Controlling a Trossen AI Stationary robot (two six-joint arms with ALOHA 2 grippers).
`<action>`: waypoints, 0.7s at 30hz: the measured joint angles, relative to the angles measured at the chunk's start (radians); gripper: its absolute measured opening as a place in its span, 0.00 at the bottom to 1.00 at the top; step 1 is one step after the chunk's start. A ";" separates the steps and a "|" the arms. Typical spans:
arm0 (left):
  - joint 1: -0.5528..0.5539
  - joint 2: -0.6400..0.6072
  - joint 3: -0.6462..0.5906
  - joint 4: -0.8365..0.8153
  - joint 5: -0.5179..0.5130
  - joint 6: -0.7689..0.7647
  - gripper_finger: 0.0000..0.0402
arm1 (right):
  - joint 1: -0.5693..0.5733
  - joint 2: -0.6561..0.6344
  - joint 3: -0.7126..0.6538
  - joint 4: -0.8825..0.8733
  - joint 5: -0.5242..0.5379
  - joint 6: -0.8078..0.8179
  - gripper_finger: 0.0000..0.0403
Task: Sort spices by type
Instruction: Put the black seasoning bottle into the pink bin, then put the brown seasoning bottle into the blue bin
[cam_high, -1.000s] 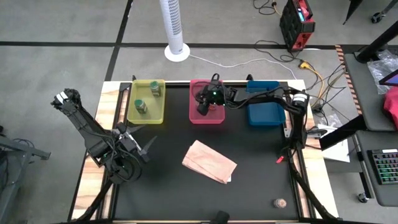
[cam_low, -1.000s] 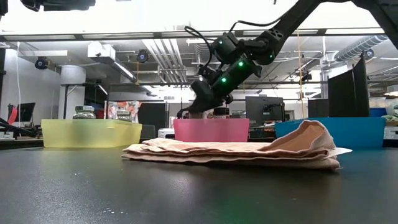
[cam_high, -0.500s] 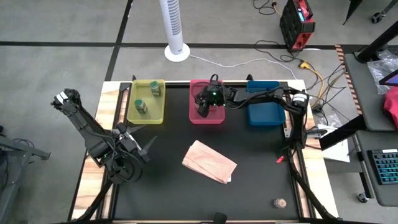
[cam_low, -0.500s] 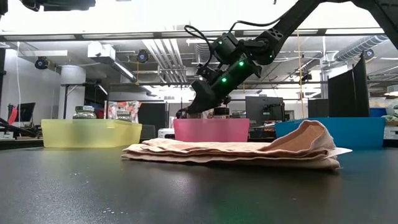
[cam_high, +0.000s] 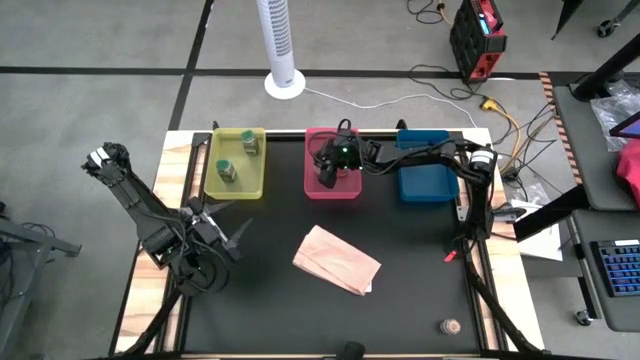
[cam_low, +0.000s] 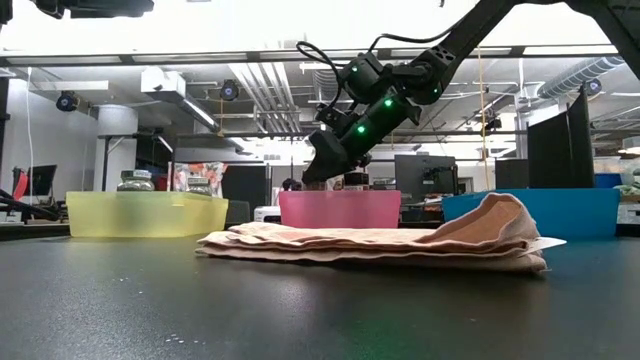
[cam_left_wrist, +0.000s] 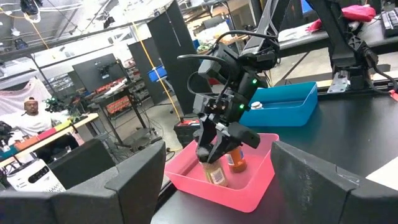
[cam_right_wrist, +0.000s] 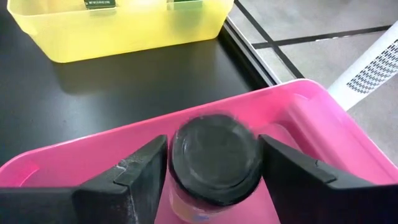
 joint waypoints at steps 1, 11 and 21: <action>0.000 0.000 0.000 0.000 0.000 0.000 0.68 | 0.000 0.000 0.000 0.000 0.000 0.000 0.59; 0.000 0.000 0.000 0.002 0.001 0.000 0.68 | 0.000 -0.012 0.012 -0.004 0.003 -0.020 0.70; 0.000 0.000 0.000 0.007 0.003 -0.001 0.68 | 0.008 -0.084 0.105 -0.251 0.011 -0.104 0.71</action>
